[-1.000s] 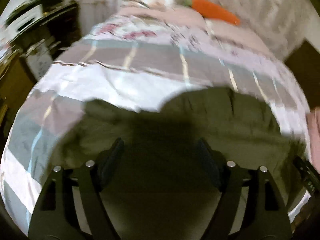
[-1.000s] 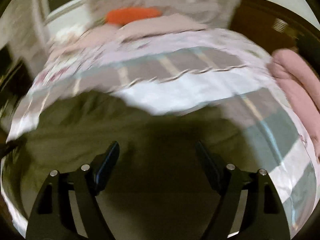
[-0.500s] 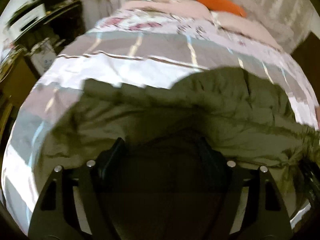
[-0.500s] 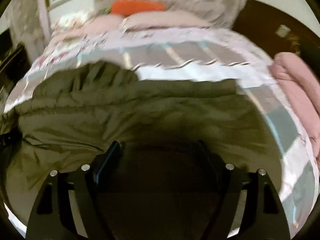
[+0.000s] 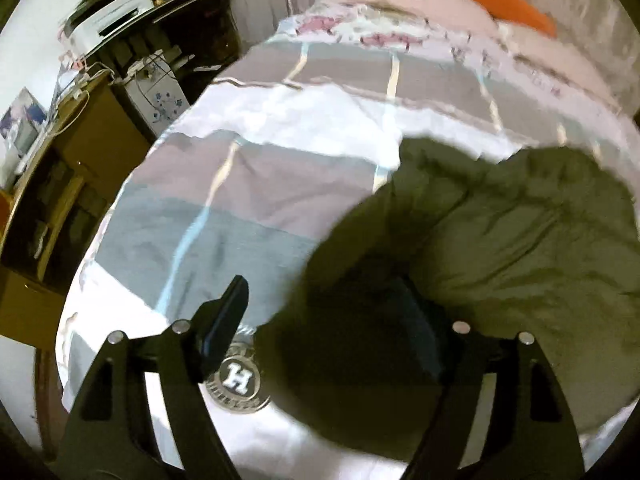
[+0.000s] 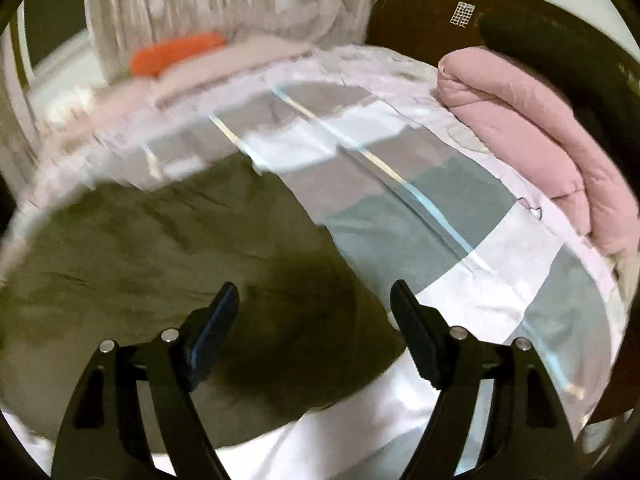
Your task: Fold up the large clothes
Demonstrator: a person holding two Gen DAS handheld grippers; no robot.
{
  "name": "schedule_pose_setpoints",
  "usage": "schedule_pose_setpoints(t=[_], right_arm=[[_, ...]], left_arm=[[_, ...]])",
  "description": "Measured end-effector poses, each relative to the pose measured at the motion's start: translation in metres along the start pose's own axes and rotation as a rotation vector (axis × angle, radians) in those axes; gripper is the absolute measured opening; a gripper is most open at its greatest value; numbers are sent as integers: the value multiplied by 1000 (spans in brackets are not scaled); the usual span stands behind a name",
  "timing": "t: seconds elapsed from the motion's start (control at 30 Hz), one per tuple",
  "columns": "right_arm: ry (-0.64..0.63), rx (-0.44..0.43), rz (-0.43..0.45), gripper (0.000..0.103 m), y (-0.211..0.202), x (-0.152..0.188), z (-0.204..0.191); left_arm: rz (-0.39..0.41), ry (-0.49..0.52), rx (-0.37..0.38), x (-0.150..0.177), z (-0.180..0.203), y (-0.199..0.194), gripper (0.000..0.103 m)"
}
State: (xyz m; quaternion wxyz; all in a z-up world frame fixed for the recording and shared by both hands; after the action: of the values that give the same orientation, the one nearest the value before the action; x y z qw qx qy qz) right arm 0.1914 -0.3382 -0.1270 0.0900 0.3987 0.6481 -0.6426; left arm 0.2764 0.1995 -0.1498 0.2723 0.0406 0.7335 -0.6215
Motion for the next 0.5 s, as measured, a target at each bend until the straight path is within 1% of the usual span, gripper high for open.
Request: schedule_pose_setpoints(t=[0.03, 0.07, 0.1, 0.17, 0.2, 0.27, 0.33, 0.37, 0.43, 0.47, 0.5], right_arm=[[18, -64, 25, 79, -27, 2, -5], [11, -122, 54, 85, -52, 6, -12], [-3, -153, 73, 92, -67, 9, -17], [-87, -198, 136, 100, -112, 28, -34], [-134, -204, 159, 102, -127, 36, -44], [-243, -202, 200, 102, -153, 58, -67], [-311, -208, 215, 102, -167, 74, -83], [-329, -217, 212, 102, -172, 83, -89], [-316, -216, 182, 102, -177, 94, -93], [-300, -210, 160, 102, -176, 97, -94], [-278, -181, 134, 102, -174, 102, -92]], left_arm=[[19, 0, 24, 3, -2, -20, 77], [45, 5, 43, 10, -4, -38, 80], [81, 18, 65, 19, -2, -60, 82], [147, 41, 120, 49, 5, -105, 89], [162, 49, 145, 59, 10, -120, 89], [217, 86, 217, 84, 25, -165, 95], [284, 114, 256, 102, 34, -199, 101], [354, 136, 296, 118, 41, -227, 101], [447, 180, 337, 141, 53, -261, 101], [470, 200, 343, 152, 58, -271, 101], [491, 227, 348, 164, 64, -282, 101]])
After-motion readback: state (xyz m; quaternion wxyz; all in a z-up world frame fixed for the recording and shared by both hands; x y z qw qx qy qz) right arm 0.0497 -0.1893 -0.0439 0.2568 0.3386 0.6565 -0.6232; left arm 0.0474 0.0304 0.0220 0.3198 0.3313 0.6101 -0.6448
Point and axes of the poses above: each gripper's, at about its wrist camera, not at the fingertips, and y roughly the way its jaws point, z to its right, x to its underside, the point moved 5 cm from there along y, roughly the way its jaws point, and after that the axes turned 1 degree about -z, right-handed, at the moved point
